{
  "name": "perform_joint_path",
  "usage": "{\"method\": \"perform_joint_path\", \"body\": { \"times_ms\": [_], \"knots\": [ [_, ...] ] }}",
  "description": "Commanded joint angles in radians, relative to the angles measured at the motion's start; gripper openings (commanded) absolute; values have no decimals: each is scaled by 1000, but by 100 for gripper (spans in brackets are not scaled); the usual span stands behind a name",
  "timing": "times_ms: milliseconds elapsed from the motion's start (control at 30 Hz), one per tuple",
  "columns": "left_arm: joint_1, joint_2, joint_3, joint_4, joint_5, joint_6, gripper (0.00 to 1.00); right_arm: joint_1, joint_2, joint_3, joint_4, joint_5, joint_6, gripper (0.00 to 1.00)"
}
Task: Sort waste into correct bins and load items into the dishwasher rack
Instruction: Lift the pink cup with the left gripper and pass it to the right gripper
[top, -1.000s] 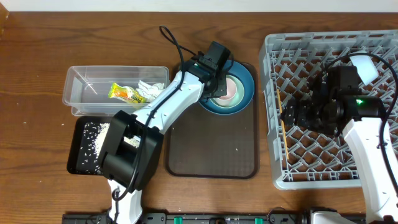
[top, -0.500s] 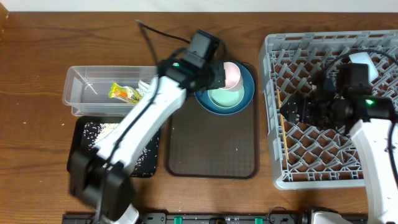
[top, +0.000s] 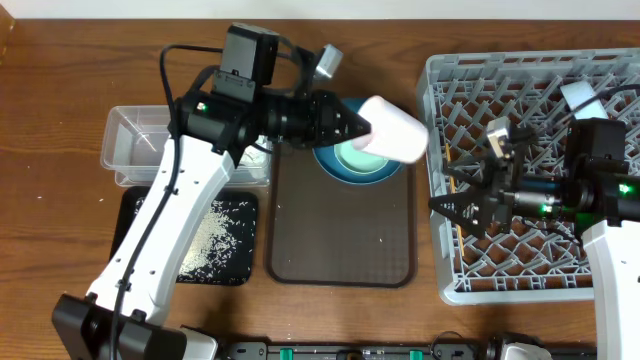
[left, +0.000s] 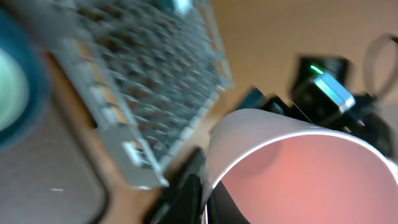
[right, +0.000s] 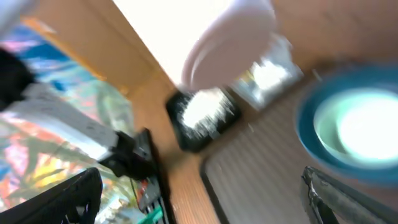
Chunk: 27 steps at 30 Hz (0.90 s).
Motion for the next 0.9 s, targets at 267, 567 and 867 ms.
{"method": "perform_joint_path", "body": {
  "times_ms": [267,567,867],
  "knots": [
    [-69,-6,1,14,156,21,6,-3,-9,19,96,-236,-165,99],
    [-100,-6,1,27,152,14,6,22,-8,19,116,-249,-165,99],
    [-117,-6,1,26,152,14,6,109,-8,19,232,-248,-134,89]
  ]
}}
